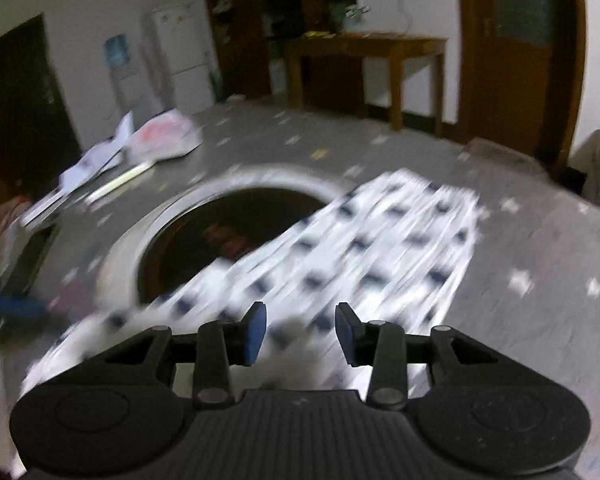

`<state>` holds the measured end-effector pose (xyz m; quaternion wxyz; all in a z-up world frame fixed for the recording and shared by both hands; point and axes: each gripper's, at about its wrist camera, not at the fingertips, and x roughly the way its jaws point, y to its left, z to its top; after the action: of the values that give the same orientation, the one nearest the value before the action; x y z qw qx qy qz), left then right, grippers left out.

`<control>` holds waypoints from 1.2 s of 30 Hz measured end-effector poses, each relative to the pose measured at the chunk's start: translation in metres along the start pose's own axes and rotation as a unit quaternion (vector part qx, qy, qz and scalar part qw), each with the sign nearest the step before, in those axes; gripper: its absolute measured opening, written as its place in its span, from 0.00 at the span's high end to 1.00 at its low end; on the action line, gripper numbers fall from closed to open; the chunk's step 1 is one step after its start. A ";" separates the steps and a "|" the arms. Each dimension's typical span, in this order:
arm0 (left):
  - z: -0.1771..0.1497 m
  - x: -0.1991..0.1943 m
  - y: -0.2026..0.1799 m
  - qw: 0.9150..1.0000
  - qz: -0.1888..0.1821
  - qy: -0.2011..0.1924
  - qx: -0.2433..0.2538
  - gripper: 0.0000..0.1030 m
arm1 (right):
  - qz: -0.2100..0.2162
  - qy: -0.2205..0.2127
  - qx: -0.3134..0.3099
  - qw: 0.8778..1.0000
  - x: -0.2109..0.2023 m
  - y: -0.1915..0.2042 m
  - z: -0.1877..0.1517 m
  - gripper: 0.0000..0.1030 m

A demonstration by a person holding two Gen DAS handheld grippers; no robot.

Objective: Fold clothes

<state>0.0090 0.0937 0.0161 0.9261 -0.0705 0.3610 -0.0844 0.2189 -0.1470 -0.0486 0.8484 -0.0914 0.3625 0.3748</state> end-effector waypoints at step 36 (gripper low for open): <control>0.007 0.016 0.023 0.998 0.032 -0.003 -0.048 0.52 | 0.013 -0.116 0.054 0.992 -0.033 -0.023 0.045 0.92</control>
<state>0.0279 0.1134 0.0058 0.9250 -0.1039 0.3637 -0.0366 0.2445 -0.1627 0.0038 0.8834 0.0030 0.2828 0.3736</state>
